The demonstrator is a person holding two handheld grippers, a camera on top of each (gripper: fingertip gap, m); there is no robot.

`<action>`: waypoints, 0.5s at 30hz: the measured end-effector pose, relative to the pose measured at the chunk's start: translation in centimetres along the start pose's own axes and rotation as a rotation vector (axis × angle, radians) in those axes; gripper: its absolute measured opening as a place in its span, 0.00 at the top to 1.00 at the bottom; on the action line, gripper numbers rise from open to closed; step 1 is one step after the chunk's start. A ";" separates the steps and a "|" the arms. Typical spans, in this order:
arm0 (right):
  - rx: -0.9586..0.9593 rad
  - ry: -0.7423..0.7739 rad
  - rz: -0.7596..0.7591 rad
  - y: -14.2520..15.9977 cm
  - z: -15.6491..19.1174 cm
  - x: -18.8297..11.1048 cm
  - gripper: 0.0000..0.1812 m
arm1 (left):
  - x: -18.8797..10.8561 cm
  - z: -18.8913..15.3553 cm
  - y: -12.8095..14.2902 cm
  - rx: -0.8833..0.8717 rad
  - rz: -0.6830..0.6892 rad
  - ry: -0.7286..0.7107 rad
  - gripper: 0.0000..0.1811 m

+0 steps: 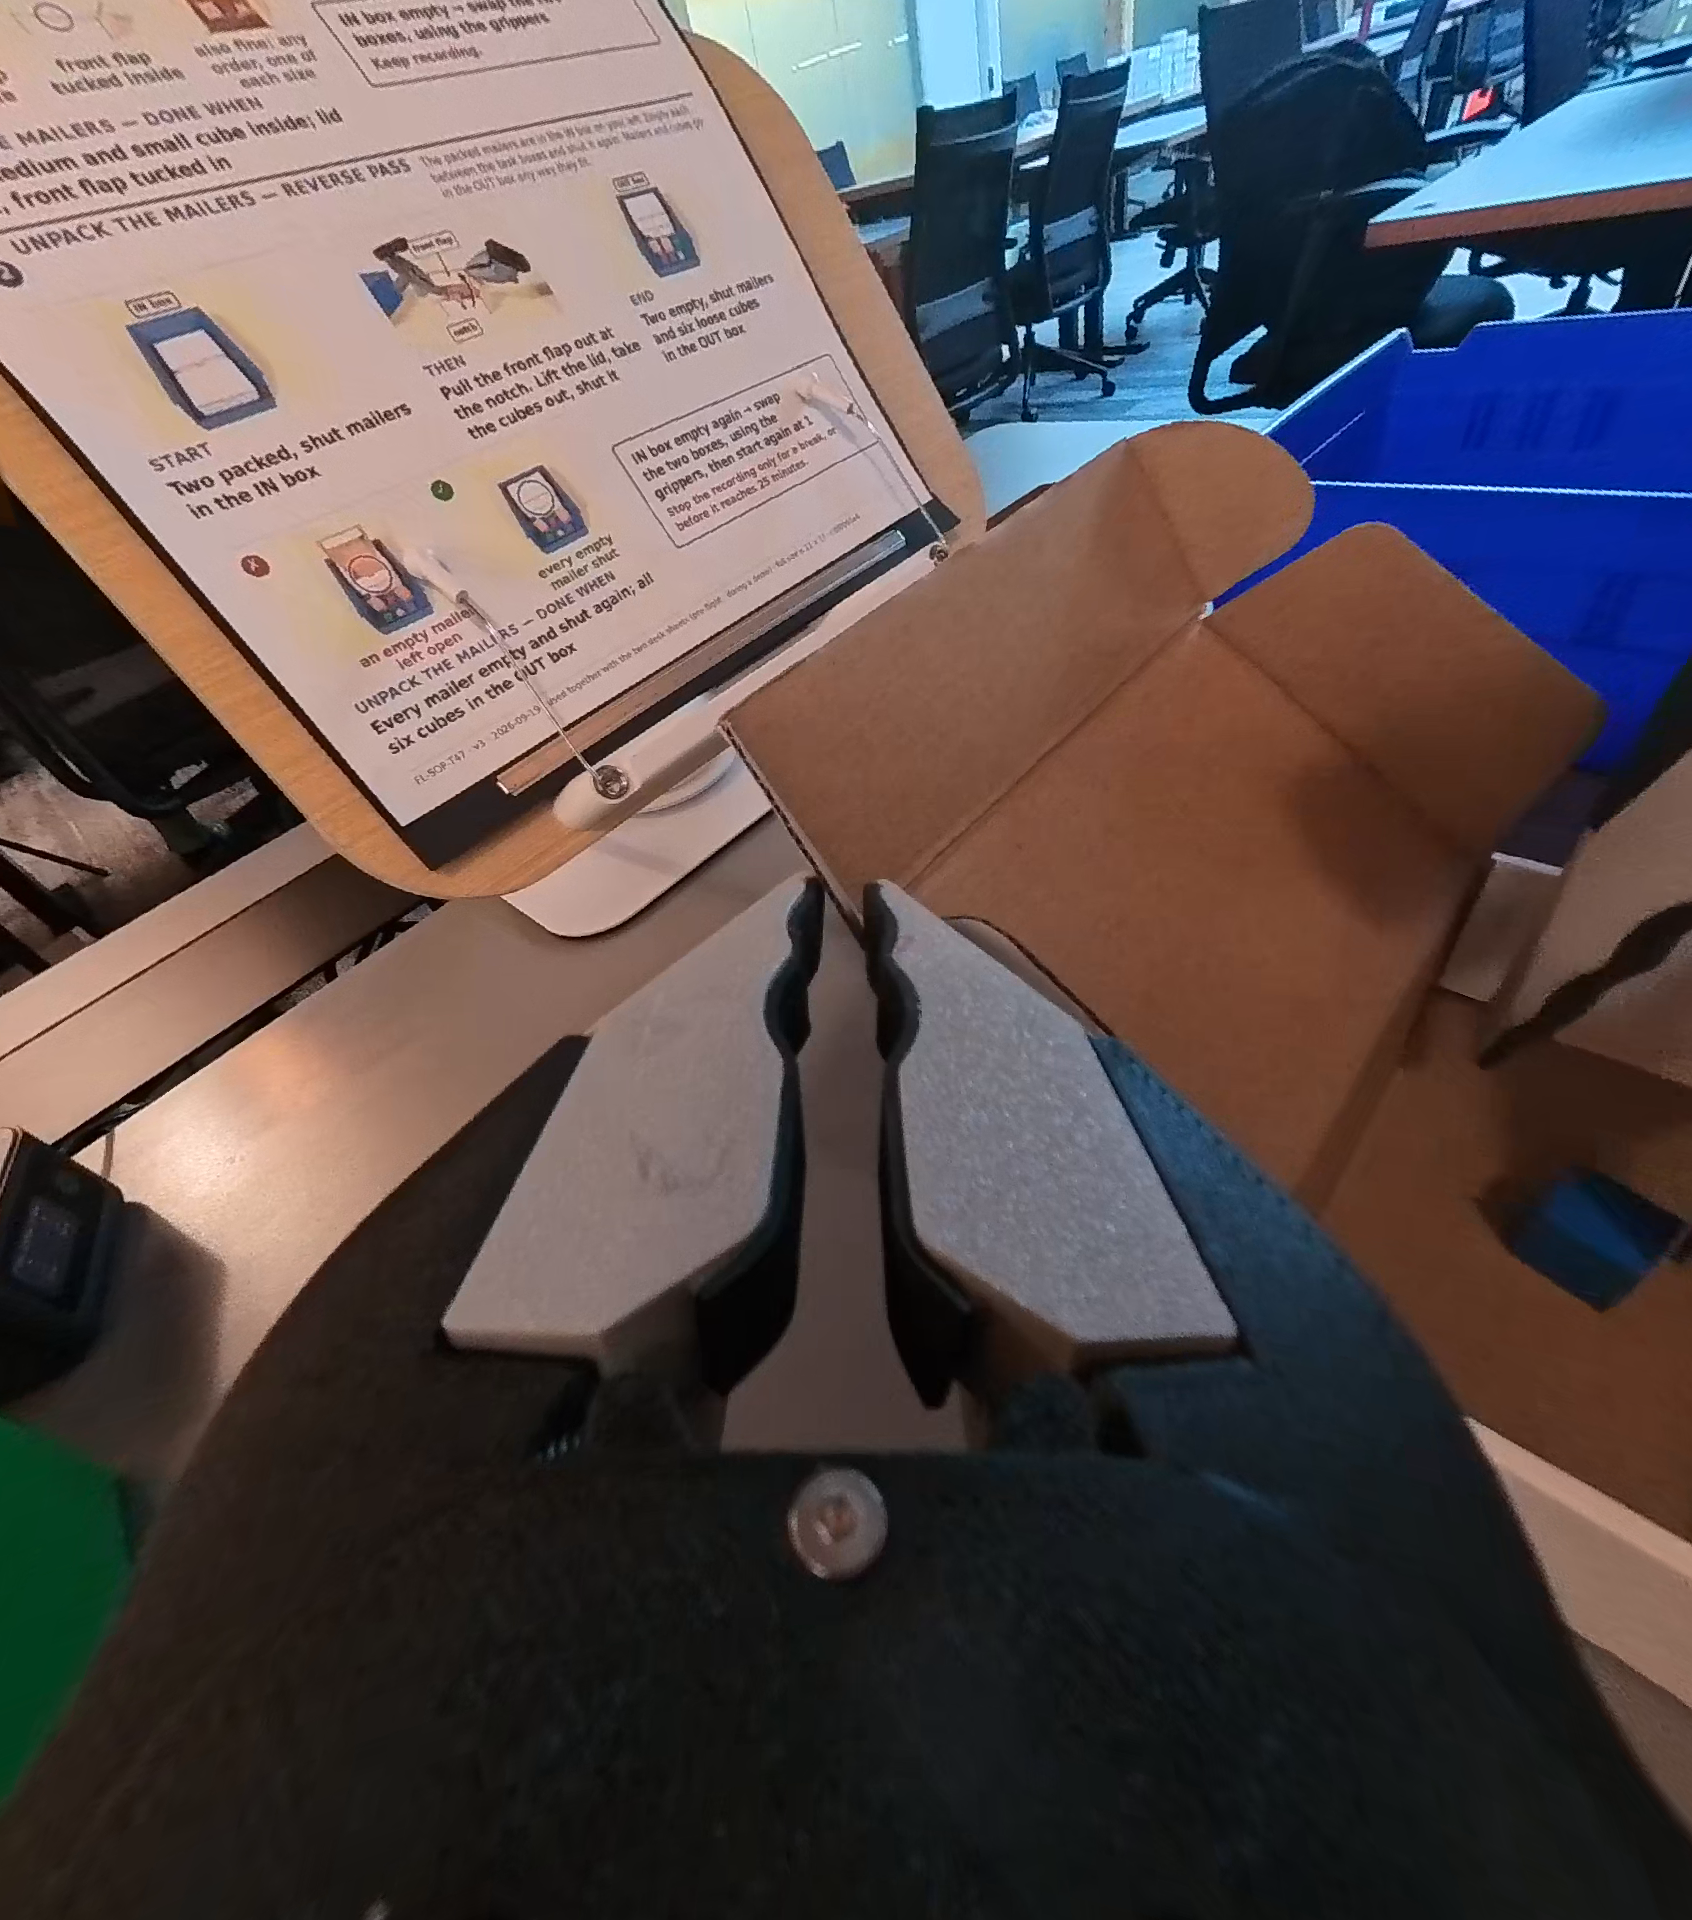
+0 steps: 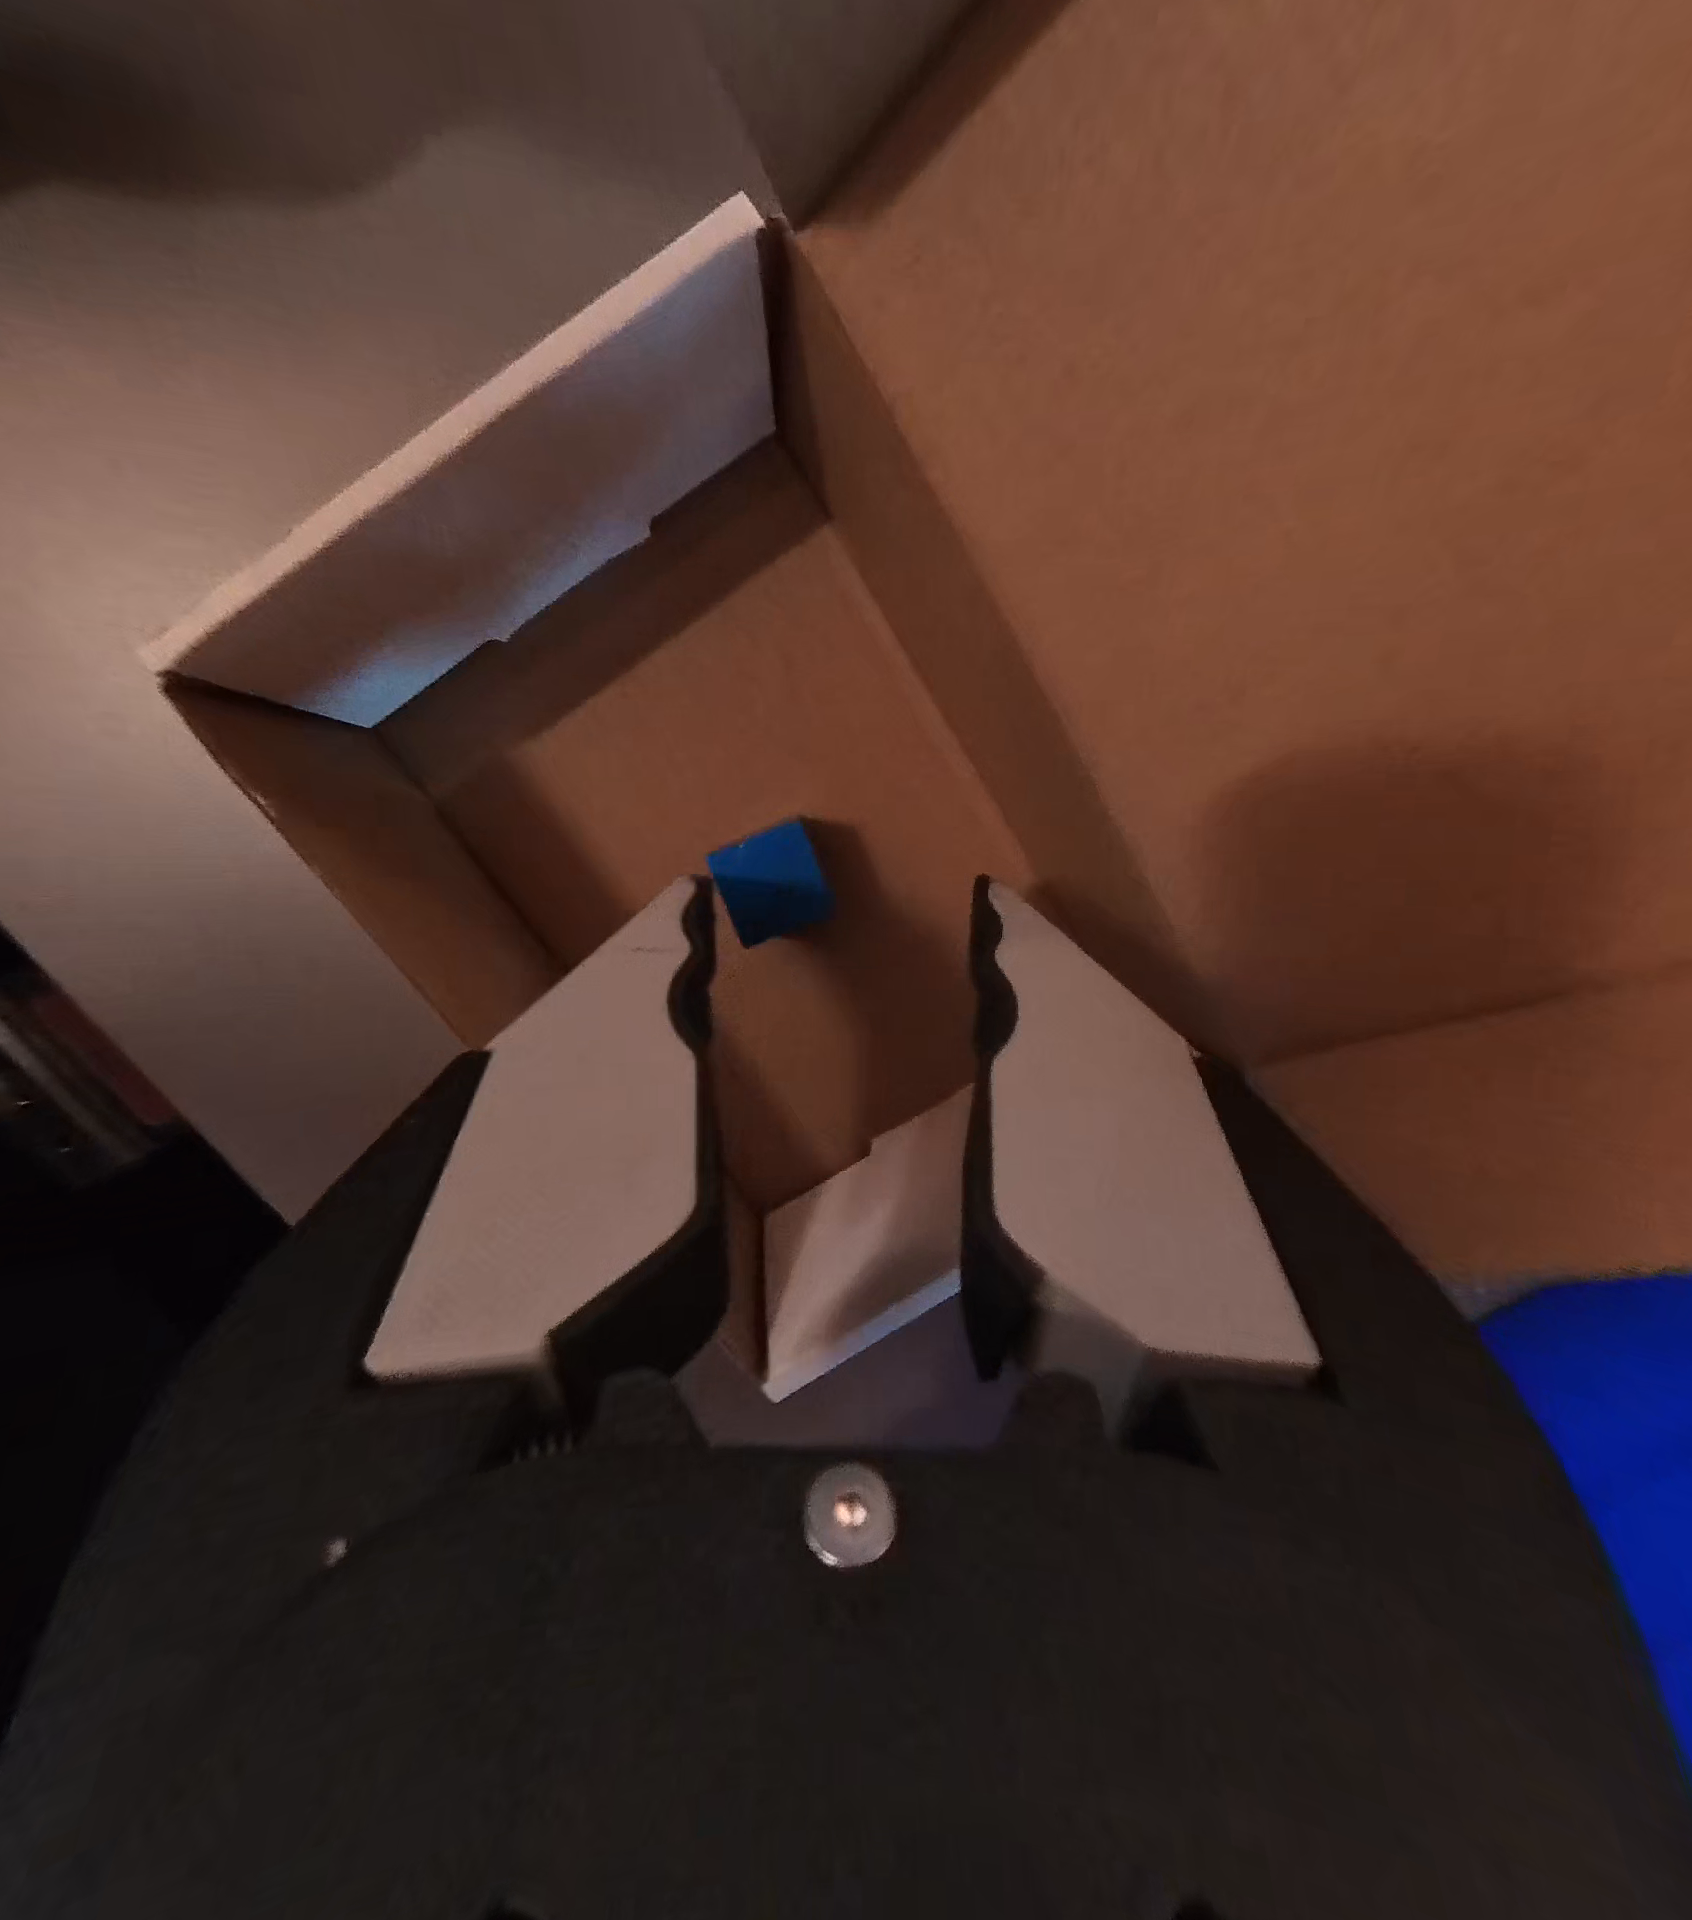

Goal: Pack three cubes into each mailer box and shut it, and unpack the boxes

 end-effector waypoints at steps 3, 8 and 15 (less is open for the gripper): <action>-0.052 0.017 0.041 0.2 0.3 0.7 0.77 | 0.0 0.0 0.0 0.002 -0.001 0.001 0.97; -0.152 0.015 0.118 1.3 0.9 2.0 0.89 | 0.0 0.0 -0.1 0.002 -0.004 0.001 0.97; -0.160 0.051 -0.018 1.6 -0.6 -3.1 0.89 | 0.0 0.0 0.0 0.002 -0.005 0.001 0.97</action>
Point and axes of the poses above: each gripper's, where its closed fingertips meet, x out along the fingers, y out of its underside, z = x × y across the jaws, the point moved 3 cm from there along -x, back along the fingers, and after that the axes turned 15 degrees about x, right-handed, at the moved point
